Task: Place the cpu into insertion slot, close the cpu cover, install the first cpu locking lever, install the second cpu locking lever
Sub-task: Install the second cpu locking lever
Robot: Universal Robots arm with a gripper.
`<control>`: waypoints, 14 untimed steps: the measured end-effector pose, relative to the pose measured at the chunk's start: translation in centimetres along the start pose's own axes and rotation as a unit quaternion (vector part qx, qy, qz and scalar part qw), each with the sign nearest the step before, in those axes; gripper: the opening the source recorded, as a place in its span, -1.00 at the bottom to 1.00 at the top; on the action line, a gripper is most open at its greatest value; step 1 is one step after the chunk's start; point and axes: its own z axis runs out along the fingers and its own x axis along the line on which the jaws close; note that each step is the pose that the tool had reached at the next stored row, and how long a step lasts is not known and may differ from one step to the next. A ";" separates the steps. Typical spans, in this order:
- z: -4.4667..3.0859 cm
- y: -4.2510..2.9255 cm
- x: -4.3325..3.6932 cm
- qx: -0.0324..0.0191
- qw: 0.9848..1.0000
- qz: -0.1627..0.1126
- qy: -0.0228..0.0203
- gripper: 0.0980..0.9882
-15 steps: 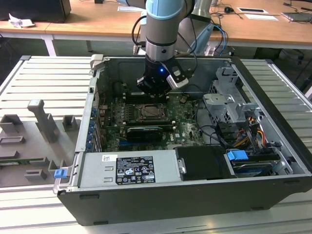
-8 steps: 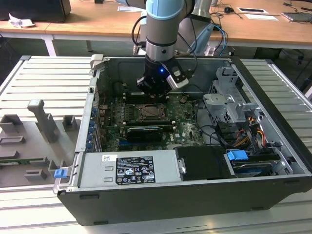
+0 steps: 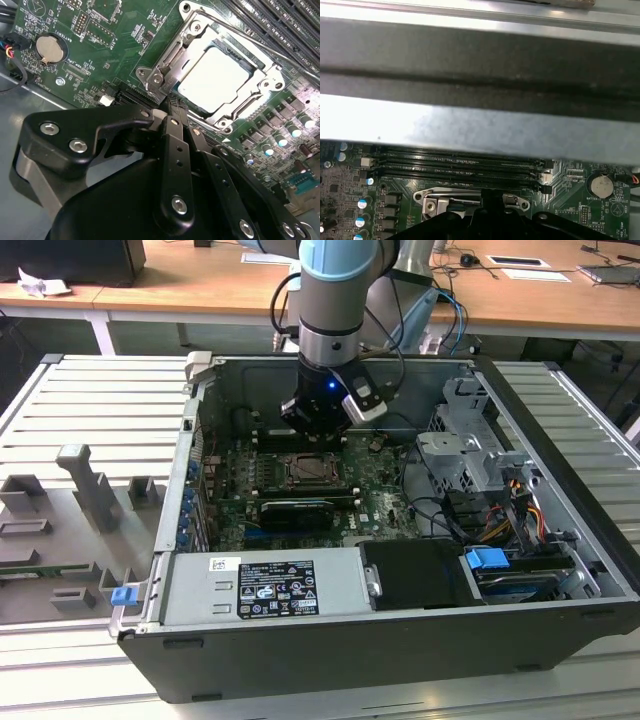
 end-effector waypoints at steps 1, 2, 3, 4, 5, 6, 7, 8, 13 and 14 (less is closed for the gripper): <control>-0.01 -0.07 0.01 0.000 1.000 0.000 0.000 -0.98; -0.02 -0.19 0.02 0.000 1.000 0.000 0.000 -0.98; -0.01 -0.21 0.02 0.000 1.000 0.000 0.000 -0.98; -0.02 -0.22 0.02 0.000 1.000 0.000 0.000 -0.98; -0.05 -0.23 0.02 0.000 1.000 0.000 0.000 -0.98; -0.11 -0.24 0.02 0.000 1.000 0.000 0.000 -0.98; -0.23 -0.23 0.02 0.000 1.000 0.000 0.000 -0.98; -0.57 -0.20 0.01 0.000 1.000 0.000 0.000 -0.98; -2.58 -0.77 0.02 0.000 1.000 0.000 0.000 -0.98; -2.60 -0.90 0.03 0.000 1.000 0.000 0.000 -0.98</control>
